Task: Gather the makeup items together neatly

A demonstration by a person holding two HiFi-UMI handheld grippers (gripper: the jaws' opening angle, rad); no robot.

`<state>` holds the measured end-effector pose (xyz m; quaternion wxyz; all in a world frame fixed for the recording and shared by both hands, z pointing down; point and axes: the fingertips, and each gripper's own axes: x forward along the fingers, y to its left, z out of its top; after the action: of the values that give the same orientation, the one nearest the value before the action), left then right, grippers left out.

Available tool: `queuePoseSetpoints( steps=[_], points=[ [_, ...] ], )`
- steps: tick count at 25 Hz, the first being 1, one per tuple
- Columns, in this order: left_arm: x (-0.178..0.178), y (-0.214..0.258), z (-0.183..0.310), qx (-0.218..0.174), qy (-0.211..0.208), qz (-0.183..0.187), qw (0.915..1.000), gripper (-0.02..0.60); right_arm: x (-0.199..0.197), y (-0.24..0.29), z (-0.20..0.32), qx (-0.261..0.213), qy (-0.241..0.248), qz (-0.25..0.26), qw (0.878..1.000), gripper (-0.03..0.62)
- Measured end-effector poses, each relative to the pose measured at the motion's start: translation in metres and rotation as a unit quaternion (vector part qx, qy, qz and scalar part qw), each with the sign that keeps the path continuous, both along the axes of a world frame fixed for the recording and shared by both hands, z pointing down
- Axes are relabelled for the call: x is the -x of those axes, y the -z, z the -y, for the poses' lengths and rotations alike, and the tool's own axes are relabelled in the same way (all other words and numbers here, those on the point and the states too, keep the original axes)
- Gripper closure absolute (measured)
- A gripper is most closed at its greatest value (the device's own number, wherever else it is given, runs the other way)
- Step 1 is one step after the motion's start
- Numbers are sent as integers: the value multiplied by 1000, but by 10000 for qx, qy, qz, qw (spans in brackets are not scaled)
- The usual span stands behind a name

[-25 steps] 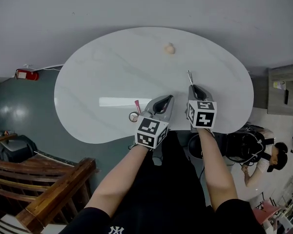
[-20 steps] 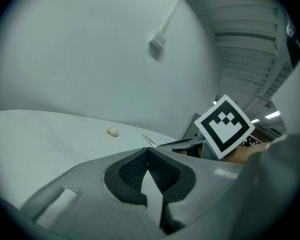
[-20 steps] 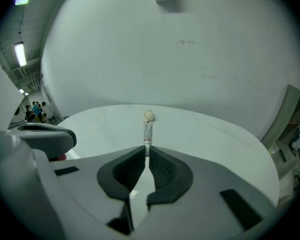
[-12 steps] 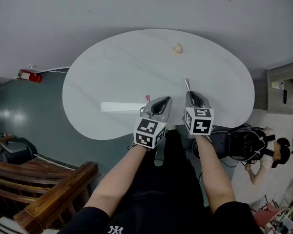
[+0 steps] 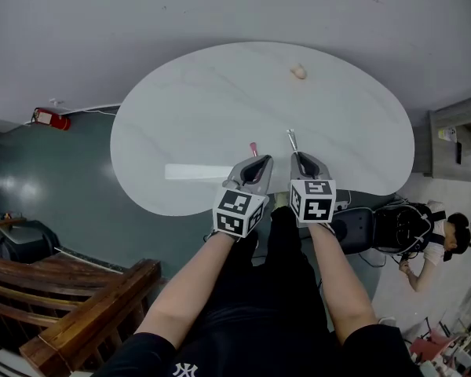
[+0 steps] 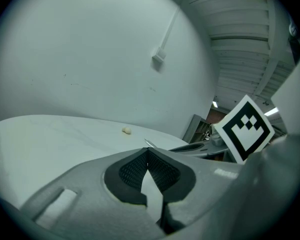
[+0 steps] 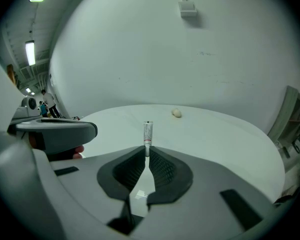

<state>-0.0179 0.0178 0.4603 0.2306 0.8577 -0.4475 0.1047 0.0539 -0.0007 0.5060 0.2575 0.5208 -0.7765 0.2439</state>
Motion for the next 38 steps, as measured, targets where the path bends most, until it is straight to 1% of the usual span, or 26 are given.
queuePoseSetpoints(
  steps=[8,14,26,38],
  points=[
    [27,-12,-19,76,106,61,9999,574,29,-23,-29,174,132,56,9997,559],
    [39,-27,-29,166,166,79,9997,574,44,-47,-41,332,193,131,9992,559],
    [43,-52,-33,350,164,142,9992,574,58,-94,-44,804,243,175,9963,557],
    [47,-61,-27,460,179,185,9986,574,64,-115,-43,1074,201,176,9939,557]
  ],
)
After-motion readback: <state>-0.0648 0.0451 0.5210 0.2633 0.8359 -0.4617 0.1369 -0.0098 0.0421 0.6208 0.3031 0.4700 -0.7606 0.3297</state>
